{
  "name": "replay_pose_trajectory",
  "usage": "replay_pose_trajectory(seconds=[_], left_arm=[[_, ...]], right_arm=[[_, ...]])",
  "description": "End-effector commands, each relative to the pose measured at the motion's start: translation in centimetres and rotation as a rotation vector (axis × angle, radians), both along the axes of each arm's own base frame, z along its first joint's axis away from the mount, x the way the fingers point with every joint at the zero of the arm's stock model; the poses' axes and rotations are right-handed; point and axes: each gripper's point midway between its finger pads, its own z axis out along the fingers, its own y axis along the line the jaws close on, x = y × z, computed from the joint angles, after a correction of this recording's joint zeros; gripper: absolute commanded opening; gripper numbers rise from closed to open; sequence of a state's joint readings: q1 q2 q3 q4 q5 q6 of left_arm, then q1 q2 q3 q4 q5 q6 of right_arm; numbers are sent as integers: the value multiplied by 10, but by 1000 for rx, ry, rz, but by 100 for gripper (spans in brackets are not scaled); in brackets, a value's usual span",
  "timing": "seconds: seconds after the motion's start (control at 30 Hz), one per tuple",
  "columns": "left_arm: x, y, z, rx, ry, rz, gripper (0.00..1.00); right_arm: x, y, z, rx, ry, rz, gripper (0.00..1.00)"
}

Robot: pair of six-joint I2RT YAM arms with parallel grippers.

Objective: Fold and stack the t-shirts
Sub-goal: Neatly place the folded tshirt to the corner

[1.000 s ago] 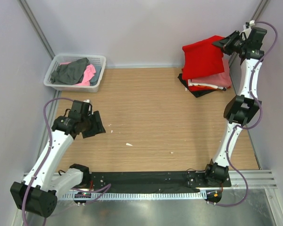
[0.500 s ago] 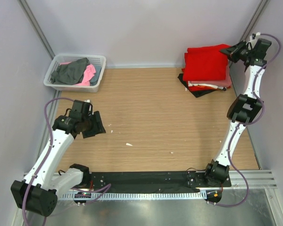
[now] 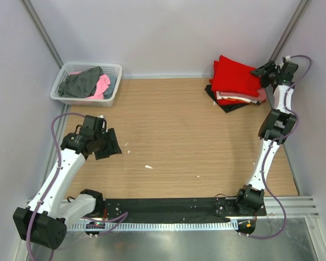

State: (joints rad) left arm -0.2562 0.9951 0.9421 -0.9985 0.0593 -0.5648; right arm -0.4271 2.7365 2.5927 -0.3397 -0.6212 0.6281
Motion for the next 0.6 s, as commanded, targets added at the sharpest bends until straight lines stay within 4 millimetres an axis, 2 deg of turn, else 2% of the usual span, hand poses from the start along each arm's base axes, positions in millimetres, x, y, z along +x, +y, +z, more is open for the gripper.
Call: replay_pose_trajectory(seconds=[0.0,0.03,0.07,0.1,0.2,0.23,0.27,0.3,0.33,0.37,0.4,0.43,0.47,0.5,0.53,0.57], left_arm=[[7,-1,2,-18,-25,-2,58],[6,-1,2,-17,-23,-4,58],[6,-1,2,-16,-21,-2,58],[7,-1,2,-17,-23,-2,58],[6,-1,2,-18,-26,-2,58],[6,-1,3,-17,-29,-1,58],[6,-1,4,-18,-32,-1,58],[6,-1,4,-20,-35,-2,58],[6,-1,5,-22,-39,-3,58],[6,-1,6,-23,-43,-3,58],[6,-1,7,-24,-49,-4,58],[6,-1,8,-25,-54,-4,58],[5,-1,8,-27,-53,-6,58],[5,-1,9,-29,-58,-6,58],[5,-1,10,-31,-60,-7,58],[5,-1,10,-28,-63,-5,58]], right_arm=[[2,-46,3,-161,-11,-148,69],[0,-49,15,-182,-20,-162,73],[-2,-52,14,-206,-11,-172,76],[-4,-59,24,-233,-14,-207,81],[-14,-71,70,-288,-53,-284,88],[-19,-79,69,-299,-36,-328,90],[-25,-83,107,-320,-101,-360,93],[-28,-86,117,-317,-114,-384,98],[-33,-91,125,-323,-117,-416,99],[-41,-95,144,-332,-135,-438,100],[-45,-97,154,-334,-142,-452,100],[-50,-99,163,-340,-144,-467,100],[-59,-107,163,-352,-105,-516,100],[-70,-111,182,-365,-110,-554,100],[-81,-115,177,-371,-55,-589,100],[-95,-128,185,-404,-24,-681,100]])
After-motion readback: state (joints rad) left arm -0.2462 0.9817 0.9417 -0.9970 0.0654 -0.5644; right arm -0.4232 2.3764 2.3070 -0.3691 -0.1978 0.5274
